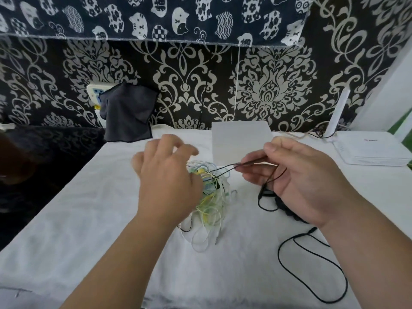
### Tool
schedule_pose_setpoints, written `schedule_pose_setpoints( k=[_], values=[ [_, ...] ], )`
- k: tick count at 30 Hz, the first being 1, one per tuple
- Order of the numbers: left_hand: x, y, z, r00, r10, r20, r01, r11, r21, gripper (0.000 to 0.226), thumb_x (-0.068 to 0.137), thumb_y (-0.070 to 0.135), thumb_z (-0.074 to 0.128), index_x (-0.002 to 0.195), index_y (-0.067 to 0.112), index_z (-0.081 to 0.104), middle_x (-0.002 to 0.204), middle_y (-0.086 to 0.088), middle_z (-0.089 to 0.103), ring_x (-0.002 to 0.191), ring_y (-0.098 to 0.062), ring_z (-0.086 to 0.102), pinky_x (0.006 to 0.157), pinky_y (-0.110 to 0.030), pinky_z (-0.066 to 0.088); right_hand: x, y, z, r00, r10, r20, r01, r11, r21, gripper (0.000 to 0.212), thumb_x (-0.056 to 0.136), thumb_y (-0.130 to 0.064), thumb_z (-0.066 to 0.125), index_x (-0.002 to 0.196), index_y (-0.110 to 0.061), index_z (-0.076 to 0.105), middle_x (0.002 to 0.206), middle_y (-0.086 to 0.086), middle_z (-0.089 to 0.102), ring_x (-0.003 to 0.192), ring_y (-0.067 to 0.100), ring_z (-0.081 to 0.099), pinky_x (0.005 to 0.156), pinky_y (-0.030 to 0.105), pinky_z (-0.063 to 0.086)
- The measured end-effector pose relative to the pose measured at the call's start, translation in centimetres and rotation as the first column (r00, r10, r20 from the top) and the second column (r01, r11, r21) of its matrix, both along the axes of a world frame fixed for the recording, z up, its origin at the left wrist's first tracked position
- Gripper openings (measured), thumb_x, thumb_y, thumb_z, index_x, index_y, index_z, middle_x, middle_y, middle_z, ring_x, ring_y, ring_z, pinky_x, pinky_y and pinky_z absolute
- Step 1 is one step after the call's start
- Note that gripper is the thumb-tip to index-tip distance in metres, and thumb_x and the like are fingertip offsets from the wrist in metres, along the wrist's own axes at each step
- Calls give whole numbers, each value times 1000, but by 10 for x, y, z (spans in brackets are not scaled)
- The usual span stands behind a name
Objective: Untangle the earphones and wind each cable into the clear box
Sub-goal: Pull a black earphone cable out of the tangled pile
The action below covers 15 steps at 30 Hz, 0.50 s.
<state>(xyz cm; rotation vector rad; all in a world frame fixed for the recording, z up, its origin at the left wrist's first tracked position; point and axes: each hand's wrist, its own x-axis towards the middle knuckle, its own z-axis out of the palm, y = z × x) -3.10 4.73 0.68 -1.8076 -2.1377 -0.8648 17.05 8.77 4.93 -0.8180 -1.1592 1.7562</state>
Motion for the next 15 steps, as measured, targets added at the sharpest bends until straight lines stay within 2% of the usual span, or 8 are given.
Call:
schedule_pose_setpoints(
  k=[2, 4, 5, 8, 10, 12, 14, 15],
  values=[
    [5, 6, -1, 975, -187, 118, 186, 982, 14, 45, 84, 6, 60, 125, 26, 62, 127, 8, 57, 120, -16, 48, 97, -25, 26, 0, -4, 2, 995, 97, -11, -97, 995, 13, 14, 85, -20, 53, 82, -7, 48, 87, 19, 72, 83, 39, 73, 67, 35, 60],
    [5, 9, -10, 909, -266, 320, 312, 945, -99, 43, 96, 9, 51, 135, 28, 55, 133, 12, 58, 124, -9, 50, 100, -18, 33, 0, -7, 3, 988, 152, 3, -152, 988, 20, 16, 85, -23, 54, 82, -8, 49, 87, 21, 72, 79, 40, 73, 62, 35, 59],
    [4, 10, -15, 890, -282, 357, 355, 922, -157, 41, 98, 13, 50, 134, 31, 55, 129, 15, 60, 121, -8, 53, 98, -19, 37, 1, -7, 4, 987, 157, 11, -158, 987, 25, 17, 85, -24, 53, 83, -8, 49, 87, 21, 72, 76, 39, 73, 60, 34, 58],
    [3, 9, -24, 928, -300, 220, 360, 873, -329, 30, 96, 28, 57, 123, 41, 61, 107, 18, 58, 108, -9, 51, 91, -29, 37, 5, -5, 6, 992, 122, 30, -123, 992, 36, 17, 85, -28, 52, 82, -11, 53, 85, 21, 73, 70, 36, 72, 54, 32, 56],
    [4, 7, -24, 946, -281, 163, 323, 866, -382, 22, 93, 37, 59, 114, 44, 65, 95, 17, 52, 100, -10, 49, 90, -33, 33, 7, -2, 7, 997, 70, -29, -70, 997, 20, 15, 85, -26, 51, 79, -12, 52, 79, 18, 72, 69, 34, 72, 56, 30, 55],
    [3, 8, -21, 939, -250, 235, 319, 890, -325, 7, 93, 37, 60, 94, 39, 66, 87, 15, 53, 87, -11, 51, 85, -33, 37, 9, 0, 9, 994, 7, -111, -8, 1000, -6, 14, 84, -23, 51, 74, -14, 47, 69, 13, 67, 69, 30, 70, 62, 32, 55],
    [0, 10, -18, 925, -185, 333, 274, 931, -243, 16, 95, 32, 58, 79, 30, 58, 80, 10, 53, 72, -8, 50, 69, -23, 38, 12, 2, 10, 979, -64, -192, 58, 998, -36, 21, 82, -18, 51, 65, -17, 39, 56, 6, 53, 59, 22, 62, 66, 34, 47],
    [-1, 11, -16, 904, -130, 407, 231, 950, -210, 22, 96, 27, 56, 74, 22, 56, 75, 8, 53, 64, -7, 49, 60, -19, 36, 13, 4, 11, 967, -96, -235, 86, 995, -52, 25, 79, -16, 52, 61, -18, 35, 52, 3, 43, 53, 18, 51, 64, 32, 42]
  ],
)
